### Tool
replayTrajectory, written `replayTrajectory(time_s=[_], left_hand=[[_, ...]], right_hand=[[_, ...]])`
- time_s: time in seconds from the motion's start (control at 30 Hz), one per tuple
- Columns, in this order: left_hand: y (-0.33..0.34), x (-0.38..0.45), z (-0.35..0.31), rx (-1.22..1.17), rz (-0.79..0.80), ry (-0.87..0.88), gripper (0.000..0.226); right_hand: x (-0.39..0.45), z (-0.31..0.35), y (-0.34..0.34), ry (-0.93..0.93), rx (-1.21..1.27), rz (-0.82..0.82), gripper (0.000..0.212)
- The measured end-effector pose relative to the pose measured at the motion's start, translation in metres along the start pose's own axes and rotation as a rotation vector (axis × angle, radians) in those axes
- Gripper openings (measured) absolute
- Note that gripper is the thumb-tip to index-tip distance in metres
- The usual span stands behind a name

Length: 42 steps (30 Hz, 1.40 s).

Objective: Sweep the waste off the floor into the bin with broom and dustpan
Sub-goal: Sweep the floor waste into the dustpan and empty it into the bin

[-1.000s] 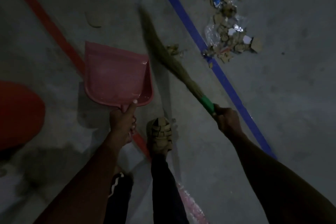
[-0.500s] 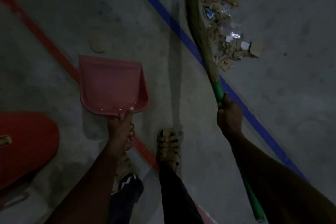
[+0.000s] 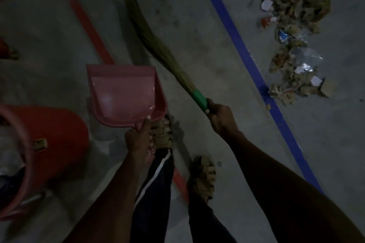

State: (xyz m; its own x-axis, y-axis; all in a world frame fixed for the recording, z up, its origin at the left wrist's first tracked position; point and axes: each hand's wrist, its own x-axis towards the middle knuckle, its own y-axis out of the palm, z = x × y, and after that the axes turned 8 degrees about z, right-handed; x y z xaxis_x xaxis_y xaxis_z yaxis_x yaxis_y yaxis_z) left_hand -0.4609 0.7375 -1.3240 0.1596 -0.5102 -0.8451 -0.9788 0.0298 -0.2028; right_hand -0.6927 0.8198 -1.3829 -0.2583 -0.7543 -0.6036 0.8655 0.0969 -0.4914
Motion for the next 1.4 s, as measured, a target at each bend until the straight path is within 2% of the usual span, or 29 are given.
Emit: replayTrajectory(time_s=[0.13,0.2,0.3,0.43,0.53,0.67,0.73,0.8,1.0,1.17,1.27,1.4], left_hand=[[-0.016,0.019,-0.028,0.019,-0.007,-0.036,0.048],[-0.017,0.023,-0.043,0.025,-0.003,-0.041,0.049],[-0.015,0.034,-0.071,0.031,-0.008,-0.052,0.053],[0.001,0.043,-0.111,0.062,0.047,-0.053,0.047],[0.021,0.046,-0.145,0.072,0.109,-0.007,0.043],[0.047,0.047,-0.197,0.119,0.159,0.086,0.035],[0.061,0.046,-0.22,0.12,0.164,0.102,0.035],[0.08,0.047,-0.238,0.109,0.164,0.115,0.038],[0.147,0.062,-0.277,0.141,0.169,0.151,0.041],[0.202,0.074,-0.282,0.168,0.187,0.119,0.042],[0.228,0.079,-0.283,0.208,0.19,0.109,0.043],[0.253,0.084,-0.277,0.271,0.202,0.103,0.041]], right_hand=[[0.042,0.035,0.007,0.025,-0.279,0.113,0.048],[0.052,0.043,-0.002,0.08,-0.366,0.102,0.044],[0.064,0.056,-0.03,0.181,-0.368,0.022,0.037],[0.074,0.059,-0.078,0.258,-0.373,-0.08,0.023],[0.077,0.062,-0.108,0.313,-0.365,-0.186,0.024],[0.064,0.086,-0.13,0.257,-0.202,-0.31,0.042],[0.061,0.087,-0.134,0.188,-0.13,-0.332,0.057],[0.068,0.084,-0.137,0.197,-0.012,-0.341,0.064],[0.117,0.109,-0.165,0.223,0.298,-0.272,0.044],[0.184,0.119,-0.206,0.348,0.478,-0.131,0.042],[0.215,0.106,-0.228,0.433,0.544,-0.071,0.039],[0.224,0.065,-0.251,0.528,0.652,-0.113,0.04]])
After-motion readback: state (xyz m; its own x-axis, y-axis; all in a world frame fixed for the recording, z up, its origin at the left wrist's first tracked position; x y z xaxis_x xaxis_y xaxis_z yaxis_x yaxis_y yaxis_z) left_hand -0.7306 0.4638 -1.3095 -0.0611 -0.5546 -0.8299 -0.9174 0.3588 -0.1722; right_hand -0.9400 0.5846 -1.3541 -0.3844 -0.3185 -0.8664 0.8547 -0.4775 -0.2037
